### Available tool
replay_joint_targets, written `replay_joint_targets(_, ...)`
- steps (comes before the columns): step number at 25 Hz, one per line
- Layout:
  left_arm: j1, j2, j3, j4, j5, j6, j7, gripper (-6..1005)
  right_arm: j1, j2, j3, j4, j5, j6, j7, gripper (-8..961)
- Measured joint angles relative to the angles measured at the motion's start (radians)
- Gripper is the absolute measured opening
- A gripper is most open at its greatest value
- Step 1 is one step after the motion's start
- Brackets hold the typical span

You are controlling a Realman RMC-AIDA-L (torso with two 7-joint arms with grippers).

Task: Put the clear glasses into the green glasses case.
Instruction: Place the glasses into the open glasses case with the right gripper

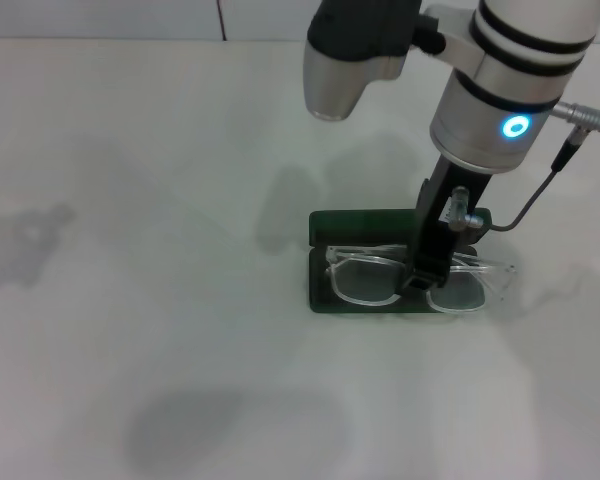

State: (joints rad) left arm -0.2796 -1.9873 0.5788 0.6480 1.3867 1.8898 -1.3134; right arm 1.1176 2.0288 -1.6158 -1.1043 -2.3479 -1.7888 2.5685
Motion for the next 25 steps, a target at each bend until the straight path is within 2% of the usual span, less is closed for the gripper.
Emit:
replay_joint_targets(11, -0.019, -0.009, -0.005, -0.008, 0.032, -0.001, 0.001, 87, -0.002, -0.001, -0.164, 0.038, -0.041, 0.136, -0.012, 112)
replay_joint_targets(25, -0.015, -0.015, 0.000, -0.020, 0.036, -0.003, 0.014, 90, -0.006, -0.001, -0.228, 0.082, -0.044, 0.224, -0.026, 116)
